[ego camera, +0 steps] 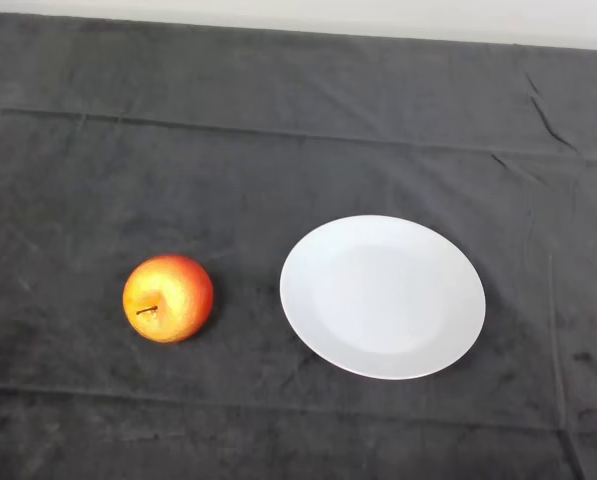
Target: Move the apple to the plate
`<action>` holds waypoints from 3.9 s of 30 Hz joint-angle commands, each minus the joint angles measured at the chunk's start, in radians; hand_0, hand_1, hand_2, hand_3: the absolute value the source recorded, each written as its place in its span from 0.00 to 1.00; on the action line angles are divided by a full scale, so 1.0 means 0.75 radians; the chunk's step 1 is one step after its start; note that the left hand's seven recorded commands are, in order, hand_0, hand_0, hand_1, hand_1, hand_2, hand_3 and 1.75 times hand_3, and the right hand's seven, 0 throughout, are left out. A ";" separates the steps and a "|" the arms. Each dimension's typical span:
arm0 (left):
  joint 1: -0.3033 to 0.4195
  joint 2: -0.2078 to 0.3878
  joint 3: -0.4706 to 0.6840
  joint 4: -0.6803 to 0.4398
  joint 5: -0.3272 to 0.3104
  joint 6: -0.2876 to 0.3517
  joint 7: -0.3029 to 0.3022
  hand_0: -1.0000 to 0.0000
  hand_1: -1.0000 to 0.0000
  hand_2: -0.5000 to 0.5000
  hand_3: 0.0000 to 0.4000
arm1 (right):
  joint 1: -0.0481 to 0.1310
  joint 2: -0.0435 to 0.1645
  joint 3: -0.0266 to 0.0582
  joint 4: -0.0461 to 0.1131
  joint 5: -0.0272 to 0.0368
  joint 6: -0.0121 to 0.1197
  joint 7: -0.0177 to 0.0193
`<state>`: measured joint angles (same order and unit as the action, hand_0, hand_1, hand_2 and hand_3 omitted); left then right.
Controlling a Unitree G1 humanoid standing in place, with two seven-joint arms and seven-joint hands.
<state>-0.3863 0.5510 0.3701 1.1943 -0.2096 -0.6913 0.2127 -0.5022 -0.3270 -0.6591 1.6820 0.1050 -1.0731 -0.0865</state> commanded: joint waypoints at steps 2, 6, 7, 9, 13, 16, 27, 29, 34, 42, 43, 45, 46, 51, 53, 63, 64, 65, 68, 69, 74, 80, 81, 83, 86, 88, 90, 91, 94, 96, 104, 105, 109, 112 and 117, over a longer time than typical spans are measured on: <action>-0.068 0.021 -0.029 -0.015 0.037 -0.056 0.028 1.00 1.00 0.50 0.00 | 0.148 0.106 -0.007 0.107 0.0321 0.139 0.0063; -0.076 0.013 -0.054 -0.030 0.075 -0.080 0.043 1.00 1.00 0.50 0.00 | 0.147 0.106 -0.006 0.107 0.0331 0.139 0.0065; -0.077 0.011 -0.060 -0.036 0.083 -0.084 0.045 1.00 1.00 0.50 0.00 | 0.147 0.106 -0.006 0.107 0.0334 0.139 0.0066; -0.077 0.008 -0.074 -0.056 0.101 -0.087 0.047 1.00 1.00 0.50 0.00 | 0.147 0.106 -0.006 0.107 0.0340 0.139 0.0067; -0.066 -0.004 -0.109 -0.129 0.139 -0.076 0.059 1.00 1.00 0.50 0.00 | 0.147 0.106 -0.005 0.107 0.0350 0.139 0.0069; -0.042 -0.011 -0.133 -0.204 0.165 -0.067 0.062 1.00 1.00 0.50 0.00 | 0.148 0.106 -0.004 0.106 0.0359 0.139 0.0070; 0.075 -0.054 -0.230 -0.546 0.268 0.031 0.081 1.00 1.00 0.50 0.00 | 0.149 0.107 0.000 0.101 0.0398 0.143 0.0072; 0.093 -0.066 -0.250 -0.602 0.291 0.054 0.087 1.00 1.00 0.50 0.00 | 0.149 0.108 0.001 0.100 0.0406 0.144 0.0072; 0.130 -0.089 -0.300 -0.727 0.341 0.122 0.082 1.00 1.00 0.50 0.00 | 0.150 0.109 0.003 0.097 0.0429 0.146 0.0071; 0.145 -0.111 -0.376 -0.850 0.402 0.230 0.046 1.00 1.00 0.50 0.00 | 0.152 0.110 0.007 0.091 0.0467 0.150 0.0071; 0.146 -0.116 -0.387 -0.865 0.410 0.245 0.043 1.00 1.00 0.50 0.00 | 0.152 0.110 0.008 0.090 0.0472 0.150 0.0071; 0.150 -0.126 -0.408 -0.898 0.426 0.276 0.037 1.00 1.00 0.50 0.00 | 0.153 0.110 0.009 0.089 0.0482 0.151 0.0071; 0.153 -0.131 -0.419 -0.917 0.433 0.294 0.032 1.00 1.00 0.50 0.00 | 0.153 0.111 0.010 0.088 0.0488 0.151 0.0071; 0.172 -0.147 -0.465 -1.011 0.455 0.368 0.004 1.00 1.00 0.50 0.00 | 0.154 0.111 0.012 0.085 0.0515 0.153 0.0072; 0.179 -0.153 -0.483 -1.042 0.463 0.389 -0.006 1.00 1.00 0.50 0.00 | 0.154 0.112 0.014 0.084 0.0525 0.154 0.0072; 0.200 -0.183 -0.578 -1.101 0.496 0.446 -0.049 1.00 1.00 0.50 0.00 | 0.156 0.113 0.019 0.078 0.0582 0.158 0.0074; 0.200 -0.184 -0.586 -1.096 0.498 0.446 -0.053 1.00 1.00 0.50 0.00 | 0.156 0.113 0.020 0.077 0.0587 0.158 0.0074; 0.198 -0.186 -0.597 -1.089 0.501 0.446 -0.058 1.00 1.00 0.50 0.00 | 0.156 0.113 0.021 0.077 0.0594 0.159 0.0074; 0.192 -0.192 -0.624 -1.069 0.509 0.452 -0.071 1.00 1.00 0.50 0.00 | 0.156 0.113 0.022 0.076 0.0610 0.159 0.0075; 0.189 -0.193 -0.632 -1.064 0.511 0.455 -0.075 1.00 1.00 0.50 0.00 | 0.156 0.114 0.023 0.076 0.0615 0.159 0.0075; 0.168 -0.200 -0.670 -1.031 0.517 0.473 -0.101 1.00 1.00 0.50 0.00 | 0.157 0.114 0.025 0.074 0.0641 0.160 0.0078; 0.143 -0.215 -0.715 -0.990 0.528 0.487 -0.114 1.00 1.00 0.50 0.00 | 0.157 0.114 0.028 0.074 0.0671 0.161 0.0081; 0.139 -0.217 -0.721 -0.984 0.529 0.488 -0.116 1.00 1.00 0.50 0.00 | 0.157 0.114 0.028 0.073 0.0676 0.161 0.0081; 0.132 -0.218 -0.733 -0.969 0.528 0.488 -0.122 1.00 1.00 0.50 0.00 | 0.157 0.114 0.029 0.073 0.0685 0.161 0.0082; 0.122 -0.217 -0.746 -0.948 0.526 0.486 -0.133 1.00 1.00 0.50 0.00 | 0.157 0.114 0.031 0.074 0.0699 0.162 0.0085; 0.118 -0.215 -0.752 -0.939 0.524 0.486 -0.140 1.00 1.00 0.50 0.00 | 0.156 0.114 0.031 0.074 0.0707 0.162 0.0087; 0.115 -0.212 -0.758 -0.929 0.523 0.484 -0.146 1.00 1.00 0.50 0.00 | 0.156 0.114 0.032 0.074 0.0716 0.162 0.0088; 0.114 -0.211 -0.761 -0.923 0.523 0.482 -0.148 1.00 1.00 0.50 0.00 | 0.156 0.114 0.032 0.074 0.0720 0.163 0.0089; 0.110 -0.205 -0.767 -0.906 0.521 0.477 -0.157 0.84 1.00 0.42 0.16 | 0.156 0.114 0.033 0.074 0.0733 0.163 0.0092; 0.107 -0.201 -0.769 -0.896 0.521 0.475 -0.162 0.34 1.00 0.17 0.66 | 0.156 0.114 0.034 0.075 0.0742 0.163 0.0095; 0.107 -0.189 -0.775 -0.909 0.524 0.491 -0.171 0.00 0.00 0.50 1.00 | 0.155 0.114 0.037 0.075 0.0772 0.164 0.0101; 0.108 -0.188 -0.776 -0.912 0.526 0.494 -0.171 0.00 0.00 0.50 1.00 | 0.155 0.114 0.037 0.075 0.0776 0.164 0.0102; 0.104 -0.186 -0.779 -0.929 0.530 0.504 -0.171 0.00 0.00 0.50 1.00 | 0.155 0.114 0.038 0.075 0.0790 0.164 0.0105; 0.089 -0.182 -0.779 -0.954 0.531 0.530 -0.180 0.00 0.00 0.50 1.00 | 0.155 0.114 0.039 0.075 0.0801 0.164 0.0108; 0.061 -0.195 -0.792 -1.009 0.548 0.580 -0.176 0.00 0.00 0.50 1.00 | 0.155 0.114 0.040 0.075 0.0818 0.164 0.0114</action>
<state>-0.3027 0.3960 -0.1912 0.4692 0.1836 -0.2723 0.0901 -0.4955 -0.3250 -0.6263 1.6477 0.1399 -1.0582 -0.0811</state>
